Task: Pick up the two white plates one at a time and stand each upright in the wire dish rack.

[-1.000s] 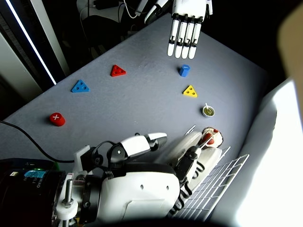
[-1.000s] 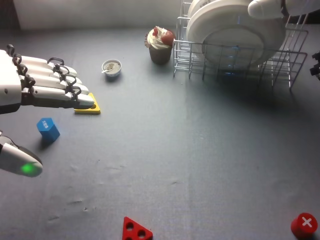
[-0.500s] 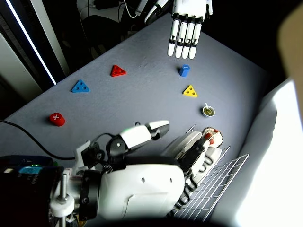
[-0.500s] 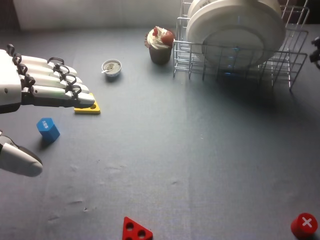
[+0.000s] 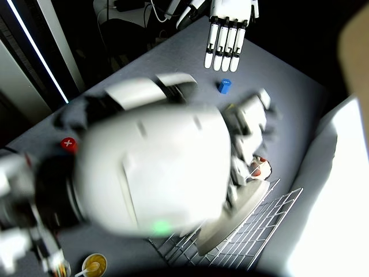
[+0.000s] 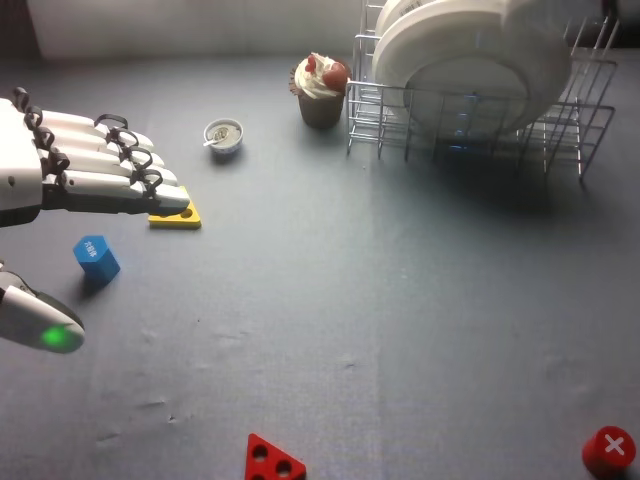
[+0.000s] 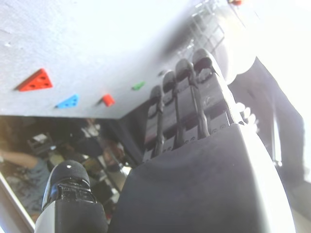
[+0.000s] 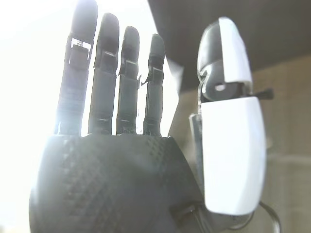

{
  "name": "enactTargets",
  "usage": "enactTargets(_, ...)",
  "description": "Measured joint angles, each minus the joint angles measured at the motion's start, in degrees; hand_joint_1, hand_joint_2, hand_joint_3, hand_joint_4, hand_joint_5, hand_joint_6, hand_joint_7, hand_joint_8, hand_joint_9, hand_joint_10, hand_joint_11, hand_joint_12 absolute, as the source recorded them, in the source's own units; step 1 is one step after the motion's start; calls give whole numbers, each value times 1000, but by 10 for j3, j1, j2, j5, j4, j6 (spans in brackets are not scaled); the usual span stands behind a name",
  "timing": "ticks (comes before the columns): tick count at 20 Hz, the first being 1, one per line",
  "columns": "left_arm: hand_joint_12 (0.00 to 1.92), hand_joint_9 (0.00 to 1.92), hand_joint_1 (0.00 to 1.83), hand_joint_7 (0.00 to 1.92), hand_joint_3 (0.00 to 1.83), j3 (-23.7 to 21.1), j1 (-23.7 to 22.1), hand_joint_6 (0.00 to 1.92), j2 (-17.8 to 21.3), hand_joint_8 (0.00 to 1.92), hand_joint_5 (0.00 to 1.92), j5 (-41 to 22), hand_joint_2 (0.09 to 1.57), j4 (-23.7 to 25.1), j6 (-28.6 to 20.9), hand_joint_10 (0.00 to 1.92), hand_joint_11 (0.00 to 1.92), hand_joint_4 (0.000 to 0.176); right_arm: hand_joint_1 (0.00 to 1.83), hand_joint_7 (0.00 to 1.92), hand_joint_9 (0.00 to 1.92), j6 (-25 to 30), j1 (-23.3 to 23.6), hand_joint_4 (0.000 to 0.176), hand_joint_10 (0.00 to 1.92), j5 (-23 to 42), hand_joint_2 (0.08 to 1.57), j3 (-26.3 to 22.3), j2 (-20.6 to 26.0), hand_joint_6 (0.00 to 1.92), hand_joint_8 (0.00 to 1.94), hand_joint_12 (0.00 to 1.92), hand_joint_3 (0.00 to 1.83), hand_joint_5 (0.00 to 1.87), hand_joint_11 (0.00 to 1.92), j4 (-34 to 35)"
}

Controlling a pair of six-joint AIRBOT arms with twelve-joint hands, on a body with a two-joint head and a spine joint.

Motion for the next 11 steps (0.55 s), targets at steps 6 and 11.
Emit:
enactTargets(6, 6, 204, 0, 206, 2, -2, -1, 1, 1, 4, 139, 1, 993, -1, 0, 6, 193, 0, 539, 284, 283, -322, -28, 65, 0, -50, 1047, -178, 125, 0, 0, 399, 17, 222, 190, 38)
enactTargets(11, 8, 206, 1, 212, 0, -2, -1, 5, 2, 3, 153, -1, 989, -3, 0, 4, 197, 0, 493, 241, 245, -490, -73, 0, 5, -103, 1071, -290, 237, 10, 8, 369, 14, 239, 126, 127)
